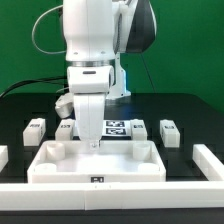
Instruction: Assemble desk
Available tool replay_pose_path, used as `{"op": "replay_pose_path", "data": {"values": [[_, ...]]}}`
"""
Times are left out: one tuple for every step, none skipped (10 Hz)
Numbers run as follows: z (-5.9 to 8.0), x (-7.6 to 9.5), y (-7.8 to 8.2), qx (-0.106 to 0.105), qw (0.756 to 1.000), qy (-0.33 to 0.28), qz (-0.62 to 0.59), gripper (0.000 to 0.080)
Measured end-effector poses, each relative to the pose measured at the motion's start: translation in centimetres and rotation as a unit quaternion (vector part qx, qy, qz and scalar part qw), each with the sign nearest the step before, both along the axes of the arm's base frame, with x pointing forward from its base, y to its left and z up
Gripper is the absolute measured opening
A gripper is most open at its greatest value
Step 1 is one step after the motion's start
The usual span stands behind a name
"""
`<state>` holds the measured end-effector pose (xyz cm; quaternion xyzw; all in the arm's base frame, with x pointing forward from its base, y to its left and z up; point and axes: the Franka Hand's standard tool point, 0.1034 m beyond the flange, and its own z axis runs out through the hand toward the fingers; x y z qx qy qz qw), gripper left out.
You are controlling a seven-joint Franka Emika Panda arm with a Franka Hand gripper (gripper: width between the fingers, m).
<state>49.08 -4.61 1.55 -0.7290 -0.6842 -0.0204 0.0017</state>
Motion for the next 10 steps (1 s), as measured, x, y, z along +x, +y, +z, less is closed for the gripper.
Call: {"op": "replay_pose_path", "data": {"values": [[0.0, 0.0, 0.0, 0.0, 1.0, 0.0, 0.0, 0.0054], [0.0, 0.1, 0.1, 0.0, 1.0, 0.001, 0.001, 0.0054], [0.3, 1.3, 0.7, 0.003, 1.0, -0.002, 0.008, 0.0054], [0.0, 2.1, 1.9, 0.008, 1.0, -0.007, 0.01, 0.0054], [0.0, 2.5, 3.1, 0.012, 1.0, -0.002, 0.011, 0.0054], [0.0, 2.6, 4.0, 0.014, 1.0, 0.012, 0.016, 0.0055], [0.0, 2.6, 5.0, 0.017, 1.0, 0.021, 0.012, 0.0055], [0.0, 2.7, 6.2, 0.019, 0.999, 0.021, 0.014, 0.0055], [0.0, 2.7, 7.2, 0.02, 0.999, 0.023, 0.017, 0.0055], [0.0, 2.7, 7.3, 0.02, 0.999, 0.023, 0.014, 0.0055]]}}
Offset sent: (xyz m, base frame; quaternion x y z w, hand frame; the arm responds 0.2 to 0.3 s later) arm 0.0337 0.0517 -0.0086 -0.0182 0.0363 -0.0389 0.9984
